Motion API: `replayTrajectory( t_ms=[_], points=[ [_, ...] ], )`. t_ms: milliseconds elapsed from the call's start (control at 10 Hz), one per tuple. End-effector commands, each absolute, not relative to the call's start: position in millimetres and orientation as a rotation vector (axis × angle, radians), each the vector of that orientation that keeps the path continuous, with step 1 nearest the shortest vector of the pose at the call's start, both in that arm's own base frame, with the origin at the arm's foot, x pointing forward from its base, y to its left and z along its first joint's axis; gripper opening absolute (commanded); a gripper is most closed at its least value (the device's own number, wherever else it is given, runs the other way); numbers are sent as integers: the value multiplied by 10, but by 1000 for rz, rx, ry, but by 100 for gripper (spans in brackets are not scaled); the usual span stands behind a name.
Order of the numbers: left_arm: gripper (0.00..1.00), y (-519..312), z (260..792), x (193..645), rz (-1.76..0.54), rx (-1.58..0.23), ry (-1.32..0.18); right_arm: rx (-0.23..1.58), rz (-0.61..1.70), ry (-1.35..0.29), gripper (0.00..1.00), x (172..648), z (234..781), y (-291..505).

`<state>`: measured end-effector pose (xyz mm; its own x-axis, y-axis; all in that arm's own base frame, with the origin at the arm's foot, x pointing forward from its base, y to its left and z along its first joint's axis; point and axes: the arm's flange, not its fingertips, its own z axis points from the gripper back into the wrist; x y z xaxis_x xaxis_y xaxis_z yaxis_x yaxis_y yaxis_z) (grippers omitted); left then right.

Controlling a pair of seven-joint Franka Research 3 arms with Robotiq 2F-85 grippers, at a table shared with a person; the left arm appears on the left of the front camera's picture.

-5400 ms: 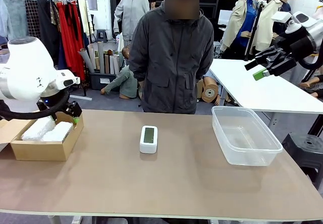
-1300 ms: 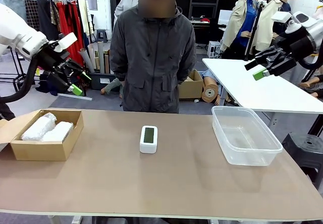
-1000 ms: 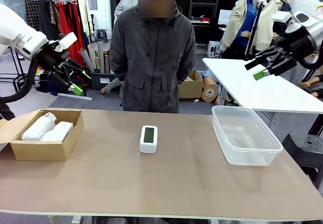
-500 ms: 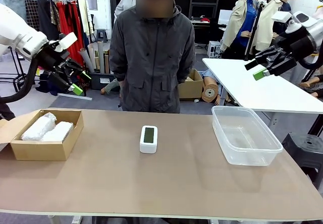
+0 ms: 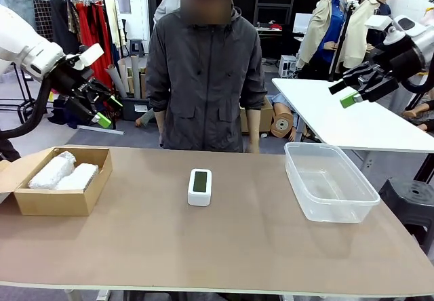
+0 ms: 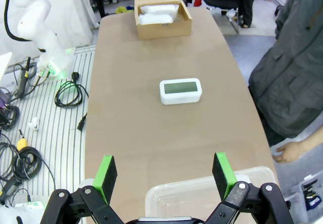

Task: Separate and place wrapped and unwrapped clocks.
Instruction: Pick up the Digital clock indicated by the person.

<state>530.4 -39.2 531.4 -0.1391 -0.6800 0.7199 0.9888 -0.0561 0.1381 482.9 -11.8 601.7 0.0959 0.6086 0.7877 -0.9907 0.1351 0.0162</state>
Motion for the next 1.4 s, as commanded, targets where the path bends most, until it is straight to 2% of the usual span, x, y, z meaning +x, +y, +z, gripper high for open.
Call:
replayTrajectory(
  t_ms=[0, 1300],
  points=[
    [100, -384, 5322, 5298, -1586, -563, -731, 662, 1326, -734, 100, 4826, 6032, -111],
    [100, -384, 5322, 5298, -1586, -563, -731, 662, 1326, -734, 100, 4826, 6032, -111]
  ],
)
